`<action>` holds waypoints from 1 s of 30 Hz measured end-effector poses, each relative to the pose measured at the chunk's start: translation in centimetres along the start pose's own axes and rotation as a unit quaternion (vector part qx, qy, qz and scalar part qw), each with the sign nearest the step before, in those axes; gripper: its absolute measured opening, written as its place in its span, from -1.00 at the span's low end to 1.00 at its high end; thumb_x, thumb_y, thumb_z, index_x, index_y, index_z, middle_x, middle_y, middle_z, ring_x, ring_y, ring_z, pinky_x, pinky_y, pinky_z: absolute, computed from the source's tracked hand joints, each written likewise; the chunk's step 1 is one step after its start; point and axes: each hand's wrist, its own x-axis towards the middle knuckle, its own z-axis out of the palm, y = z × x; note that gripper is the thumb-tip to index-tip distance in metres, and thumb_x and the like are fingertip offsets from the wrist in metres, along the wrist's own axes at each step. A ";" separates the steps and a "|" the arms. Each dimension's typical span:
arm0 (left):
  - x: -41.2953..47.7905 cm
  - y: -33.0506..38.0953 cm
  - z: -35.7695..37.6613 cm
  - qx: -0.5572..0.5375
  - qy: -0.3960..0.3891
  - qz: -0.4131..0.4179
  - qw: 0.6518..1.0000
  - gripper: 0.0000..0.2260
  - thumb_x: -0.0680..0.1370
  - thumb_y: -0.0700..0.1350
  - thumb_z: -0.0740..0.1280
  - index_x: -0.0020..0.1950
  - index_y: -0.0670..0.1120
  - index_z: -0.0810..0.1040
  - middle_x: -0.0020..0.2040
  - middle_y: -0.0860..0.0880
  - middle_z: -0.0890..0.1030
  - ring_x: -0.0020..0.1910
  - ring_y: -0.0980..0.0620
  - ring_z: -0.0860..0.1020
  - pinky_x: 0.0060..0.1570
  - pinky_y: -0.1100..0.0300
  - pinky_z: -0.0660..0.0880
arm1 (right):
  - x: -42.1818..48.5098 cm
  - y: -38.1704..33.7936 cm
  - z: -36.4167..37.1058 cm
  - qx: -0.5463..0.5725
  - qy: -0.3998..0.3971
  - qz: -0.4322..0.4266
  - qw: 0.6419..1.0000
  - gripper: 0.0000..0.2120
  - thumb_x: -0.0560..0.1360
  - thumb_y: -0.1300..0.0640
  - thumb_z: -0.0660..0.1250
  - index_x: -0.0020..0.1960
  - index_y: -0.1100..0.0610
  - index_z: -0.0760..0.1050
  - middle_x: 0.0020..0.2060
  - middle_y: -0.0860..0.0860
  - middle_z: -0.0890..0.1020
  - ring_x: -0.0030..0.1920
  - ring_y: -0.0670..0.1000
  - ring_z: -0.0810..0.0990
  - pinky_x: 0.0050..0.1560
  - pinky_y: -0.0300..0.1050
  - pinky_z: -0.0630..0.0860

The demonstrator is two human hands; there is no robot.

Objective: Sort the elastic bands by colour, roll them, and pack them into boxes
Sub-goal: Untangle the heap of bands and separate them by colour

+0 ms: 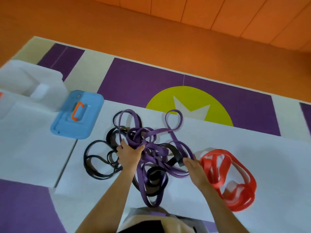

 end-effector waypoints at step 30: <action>0.2 0.7 2.4 0.270 0.026 0.264 0.925 -0.63 0.57 -0.08 0.49 0.35 0.06 0.52 0.29 -0.13 0.47 0.23 -0.25 0.52 0.15 -0.24 0.57 | -1.5 4.1 -0.9 0.162 0.054 -0.005 0.985 -0.70 0.66 0.28 0.35 0.34 0.03 0.55 0.28 0.10 0.62 0.28 0.12 0.61 0.22 -0.11 0.53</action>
